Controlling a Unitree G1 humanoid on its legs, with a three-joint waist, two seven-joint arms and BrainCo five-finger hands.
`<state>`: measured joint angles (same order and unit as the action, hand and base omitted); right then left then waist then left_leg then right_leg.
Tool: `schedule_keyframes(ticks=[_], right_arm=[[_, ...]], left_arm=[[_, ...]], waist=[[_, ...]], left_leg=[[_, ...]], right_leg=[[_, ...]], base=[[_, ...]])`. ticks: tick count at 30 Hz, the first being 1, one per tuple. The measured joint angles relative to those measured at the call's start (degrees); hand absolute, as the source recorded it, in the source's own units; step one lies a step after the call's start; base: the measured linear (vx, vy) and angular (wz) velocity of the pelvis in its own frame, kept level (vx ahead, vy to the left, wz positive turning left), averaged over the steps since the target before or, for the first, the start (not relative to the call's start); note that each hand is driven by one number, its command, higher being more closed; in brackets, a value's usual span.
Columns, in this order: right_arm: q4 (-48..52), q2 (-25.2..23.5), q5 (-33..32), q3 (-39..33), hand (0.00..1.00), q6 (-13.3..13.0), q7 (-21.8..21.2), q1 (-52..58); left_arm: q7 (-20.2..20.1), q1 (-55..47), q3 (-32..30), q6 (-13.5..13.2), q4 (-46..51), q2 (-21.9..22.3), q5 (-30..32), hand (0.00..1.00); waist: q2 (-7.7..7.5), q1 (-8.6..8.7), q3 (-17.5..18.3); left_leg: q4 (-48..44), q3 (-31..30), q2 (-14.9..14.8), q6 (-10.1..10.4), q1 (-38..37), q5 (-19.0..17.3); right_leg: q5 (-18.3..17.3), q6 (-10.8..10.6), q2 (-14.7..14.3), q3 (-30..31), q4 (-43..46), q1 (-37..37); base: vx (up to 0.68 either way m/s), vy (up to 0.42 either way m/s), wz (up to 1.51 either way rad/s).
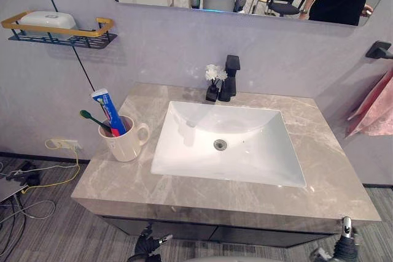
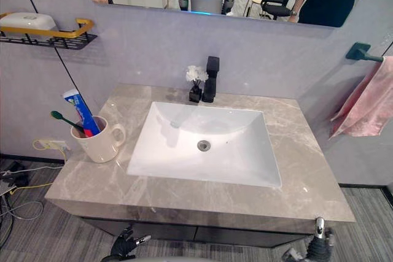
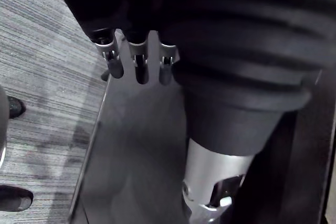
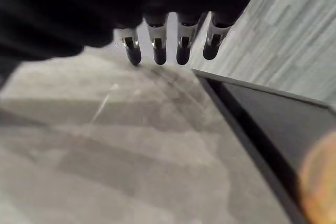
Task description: Organize washtable
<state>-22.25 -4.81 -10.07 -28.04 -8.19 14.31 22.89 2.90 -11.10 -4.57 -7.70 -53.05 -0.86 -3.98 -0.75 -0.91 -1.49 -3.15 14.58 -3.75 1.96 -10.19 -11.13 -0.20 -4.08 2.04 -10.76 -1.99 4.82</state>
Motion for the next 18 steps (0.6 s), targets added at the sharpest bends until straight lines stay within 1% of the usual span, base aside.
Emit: schedule_keyframes(ticks=[2, 3, 5, 8, 11, 14, 15, 16, 18], right_arm=[[0.0, -0.2, -0.4, 0.8, 0.0, 0.0, -0.2, 0.5], [0.0, -0.3, -3.0, 0.9, 0.0, -0.1, -0.4, 0.4], [-0.5, -0.3, -6.6, 0.9, 0.0, -0.4, 0.4, 0.3], [-1.7, -0.3, -9.8, 1.0, 0.0, -0.5, 1.0, 0.0], [-4.8, 0.0, -8.7, 2.8, 0.0, -0.4, 0.4, -0.2], [-14.1, 0.4, -4.7, 6.2, 0.0, 0.2, -0.8, -1.2], [-18.3, 0.5, -2.9, 7.3, 0.0, 1.1, -1.7, -1.8], [-20.6, 0.7, -2.6, 7.7, 0.0, 1.5, -2.4, -2.2], [-24.7, 2.1, 0.8, 7.2, 0.0, 2.3, -3.2, -3.4]], left_arm=[[0.1, 0.1, 0.0, 0.1, -0.2, 0.5, -0.1, 0.0], [0.2, 0.5, 0.1, 0.1, -0.8, 0.8, -0.2, 0.0], [0.2, 1.0, 0.3, 0.4, -1.3, 1.0, -0.4, 0.0], [0.5, 1.1, 0.4, 0.6, -1.4, 1.0, -0.5, 0.0], [0.8, 1.2, 0.4, 1.0, -1.9, 0.8, -0.5, 0.0], [0.8, 2.0, 0.7, 0.9, -3.1, 0.6, -0.5, 0.0], [0.9, 2.4, 1.4, 0.8, -3.8, 0.4, -0.5, 0.0], [0.9, 2.5, 2.1, 0.8, -4.0, 0.1, -0.5, 0.0], [0.9, 3.4, 2.7, 0.8, -5.5, -0.4, -0.4, 0.0]], waist=[[0.46, 0.02, -0.1], [1.05, -0.01, -0.4], [1.47, -0.05, -0.7], [1.41, -0.04, -0.8], [1.19, -0.08, -0.8], [1.21, -0.2, -0.9], [1.28, -0.31, -0.9], [1.29, -0.25, -0.9], [1.12, -0.17, -1.1]], left_leg=[[0.1, 0.5, -0.1, 0.0, -0.4, 0.0], [0.2, 0.8, -0.1, 0.0, -0.6, 0.0], [0.1, 1.2, -0.1, 0.0, -0.8, 0.0], [0.1, 1.4, -0.2, 0.0, -1.6, 0.0], [0.1, 2.0, -0.2, 0.0, -1.9, 0.0], [0.1, 2.0, -0.1, 0.0, -2.1, 0.0], [0.2, 1.8, 0.0, 0.0, -2.2, 0.0], [0.3, 1.6, 0.0, 0.0, -2.1, 0.0], [0.3, 0.9, 0.3, 0.0, -2.1, 0.0]], right_leg=[[-0.1, 0.1, -0.1, 0.5, 0.3, 0.0], [-0.3, 0.2, -0.1, 0.9, 1.0, 0.0], [-0.3, 0.2, -0.2, 1.3, 1.4, -0.2], [-1.1, 0.2, -0.2, 1.7, 3.0, -0.3], [-1.7, 0.1, -0.1, 2.6, 4.5, -1.2], [-1.7, 0.2, -0.1, 3.0, 4.9, -1.3], [-1.7, 0.2, -0.1, 2.9, 4.9, -1.2], [-1.7, 0.2, 0.0, 2.8, 4.8, -1.2], [-1.7, 0.2, 0.2, 2.5, 4.8, -1.1]], base=[[-0.03, -0.03, -0.12], [-0.02, -0.021, -0.12], [-0.03, -0.023, -0.1], [-0.05, -0.031, -0.05], [-0.07, -0.012, -0.11], [-0.06, -0.021, -0.06], [-0.06, -0.017, 0.04], [-0.05, -0.015, 0.06], [-0.02, -0.003, 0.07]])
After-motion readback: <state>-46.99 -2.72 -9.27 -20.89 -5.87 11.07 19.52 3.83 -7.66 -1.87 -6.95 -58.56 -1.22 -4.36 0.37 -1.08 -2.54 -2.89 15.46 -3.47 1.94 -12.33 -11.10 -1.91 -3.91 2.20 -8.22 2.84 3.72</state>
